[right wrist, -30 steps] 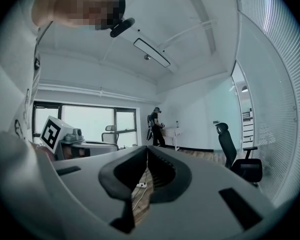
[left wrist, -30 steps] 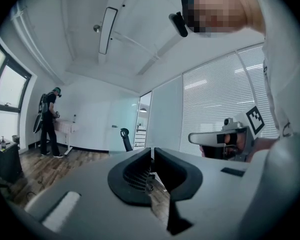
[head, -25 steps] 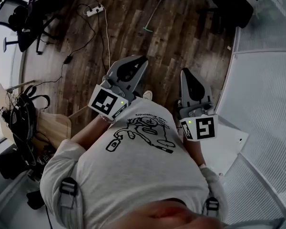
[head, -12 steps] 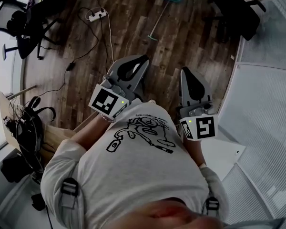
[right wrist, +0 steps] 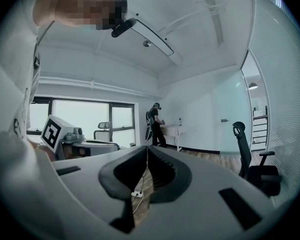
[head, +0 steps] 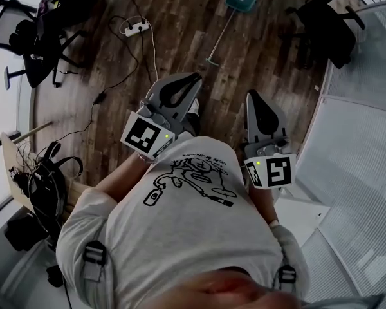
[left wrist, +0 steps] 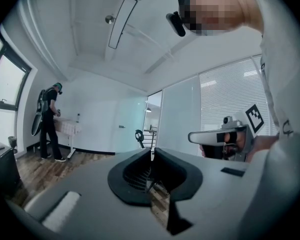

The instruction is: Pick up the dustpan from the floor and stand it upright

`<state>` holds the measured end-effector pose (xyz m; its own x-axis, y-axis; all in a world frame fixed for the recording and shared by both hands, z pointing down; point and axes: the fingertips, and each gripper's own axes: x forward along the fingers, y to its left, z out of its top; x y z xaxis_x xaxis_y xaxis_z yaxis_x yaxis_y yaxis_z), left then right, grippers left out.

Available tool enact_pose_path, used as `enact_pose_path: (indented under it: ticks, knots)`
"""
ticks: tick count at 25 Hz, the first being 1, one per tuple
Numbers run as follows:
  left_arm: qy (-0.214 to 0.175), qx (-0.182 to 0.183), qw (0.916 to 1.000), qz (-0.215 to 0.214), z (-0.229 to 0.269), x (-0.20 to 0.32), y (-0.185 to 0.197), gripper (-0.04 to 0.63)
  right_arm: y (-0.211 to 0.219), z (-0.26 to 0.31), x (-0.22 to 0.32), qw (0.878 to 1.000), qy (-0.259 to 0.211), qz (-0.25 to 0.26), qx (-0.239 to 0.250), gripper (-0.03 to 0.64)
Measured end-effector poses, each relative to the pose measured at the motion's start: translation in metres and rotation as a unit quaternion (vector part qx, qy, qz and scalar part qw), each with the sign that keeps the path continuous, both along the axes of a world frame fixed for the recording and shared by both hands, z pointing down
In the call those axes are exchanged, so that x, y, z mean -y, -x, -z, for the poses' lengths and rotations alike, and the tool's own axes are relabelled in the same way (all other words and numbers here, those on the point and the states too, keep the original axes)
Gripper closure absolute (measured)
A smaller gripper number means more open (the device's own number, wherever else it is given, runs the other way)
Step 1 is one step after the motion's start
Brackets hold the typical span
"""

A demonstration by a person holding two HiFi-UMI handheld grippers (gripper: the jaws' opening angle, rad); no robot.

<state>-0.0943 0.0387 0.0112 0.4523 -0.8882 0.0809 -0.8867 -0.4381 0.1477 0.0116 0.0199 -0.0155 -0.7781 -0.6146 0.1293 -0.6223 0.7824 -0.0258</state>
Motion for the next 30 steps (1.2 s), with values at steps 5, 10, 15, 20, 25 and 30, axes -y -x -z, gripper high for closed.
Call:
enact_pose_path:
  ticks: [5,10,15,20,25,30]
  knots:
    - [0.002,-0.003,1.0000,0.002,-0.005,0.016,0.023,0.577,0.022,-0.003,0.017,1.000,0.000,-0.001,-0.001,0.611]
    - [0.008,-0.005,0.9999,-0.006,-0.008,0.037,0.021,0.577,0.022,-0.006,0.035,1.000,0.003,-0.005,-0.007,0.611]
    - [0.011,-0.004,0.9999,-0.008,-0.012,0.058,0.008,0.577,0.010,-0.010,0.055,1.000,0.012,-0.006,-0.005,0.611]
    - [0.020,0.002,0.9997,-0.016,-0.022,0.074,-0.007,0.577,-0.003,-0.017,0.069,1.000,0.019,-0.002,-0.007,0.611]
    - [0.019,0.002,0.9998,-0.008,-0.032,0.088,-0.012,0.577,-0.011,-0.034,0.081,0.999,0.029,0.007,-0.015,0.611]
    - [0.041,0.002,0.9991,-0.006,-0.057,0.099,-0.016,0.577,-0.016,-0.066,0.092,0.998,0.050,0.007,-0.023,0.611]
